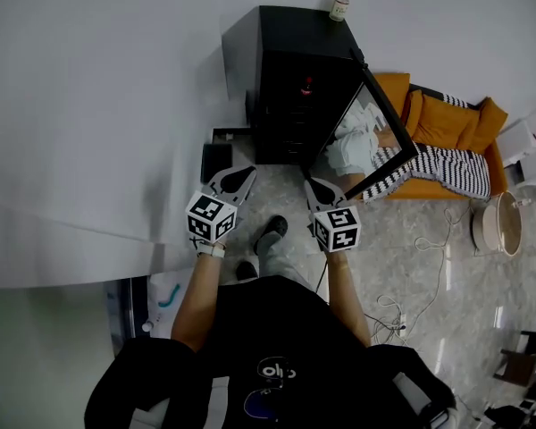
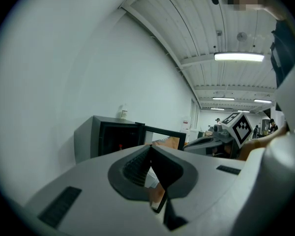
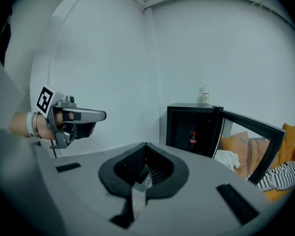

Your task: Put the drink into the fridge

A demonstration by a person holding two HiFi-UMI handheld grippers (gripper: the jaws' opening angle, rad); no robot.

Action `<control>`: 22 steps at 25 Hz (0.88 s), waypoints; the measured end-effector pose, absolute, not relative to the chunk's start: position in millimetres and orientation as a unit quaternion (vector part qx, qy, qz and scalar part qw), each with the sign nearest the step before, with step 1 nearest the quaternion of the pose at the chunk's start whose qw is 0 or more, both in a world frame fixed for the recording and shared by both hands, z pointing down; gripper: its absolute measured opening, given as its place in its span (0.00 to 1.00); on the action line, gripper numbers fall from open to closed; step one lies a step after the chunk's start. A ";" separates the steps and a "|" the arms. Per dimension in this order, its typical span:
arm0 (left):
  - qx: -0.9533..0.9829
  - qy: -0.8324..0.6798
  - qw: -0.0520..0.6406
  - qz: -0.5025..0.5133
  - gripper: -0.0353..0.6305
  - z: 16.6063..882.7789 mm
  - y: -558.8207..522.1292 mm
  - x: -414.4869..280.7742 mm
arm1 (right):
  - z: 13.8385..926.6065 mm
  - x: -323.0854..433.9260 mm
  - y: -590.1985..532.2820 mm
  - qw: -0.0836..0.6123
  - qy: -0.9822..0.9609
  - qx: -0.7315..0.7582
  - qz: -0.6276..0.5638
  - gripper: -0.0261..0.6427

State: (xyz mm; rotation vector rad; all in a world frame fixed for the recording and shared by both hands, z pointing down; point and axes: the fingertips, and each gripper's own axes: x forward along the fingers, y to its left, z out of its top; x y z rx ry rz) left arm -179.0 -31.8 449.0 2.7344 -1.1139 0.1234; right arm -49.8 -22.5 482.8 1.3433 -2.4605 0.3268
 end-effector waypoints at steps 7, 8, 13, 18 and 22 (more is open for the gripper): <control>0.914 -0.391 0.097 0.036 0.06 451.3 -29.7 -194.1 | 485.6 -58.1 -19.8 0.164 -0.864 0.463 0.113 0.05; 0.914 -0.393 0.097 0.035 0.06 451.1 -29.8 -196.5 | 485.6 -59.8 -19.8 0.164 -0.865 0.461 0.113 0.05; 0.910 -0.401 0.099 0.032 0.06 451.2 -30.6 -204.6 | 485.3 -67.7 -20.2 0.162 -0.869 0.454 0.110 0.05; 0.910 -0.401 0.103 0.032 0.06 454.3 -29.4 -204.3 | 485.6 -68.7 -20.1 0.162 -0.868 0.456 0.110 0.05; 0.910 -0.400 0.105 0.033 0.06 457.7 -29.6 -202.3 | 487.9 -65.5 -20.2 0.166 -0.865 0.460 0.112 0.05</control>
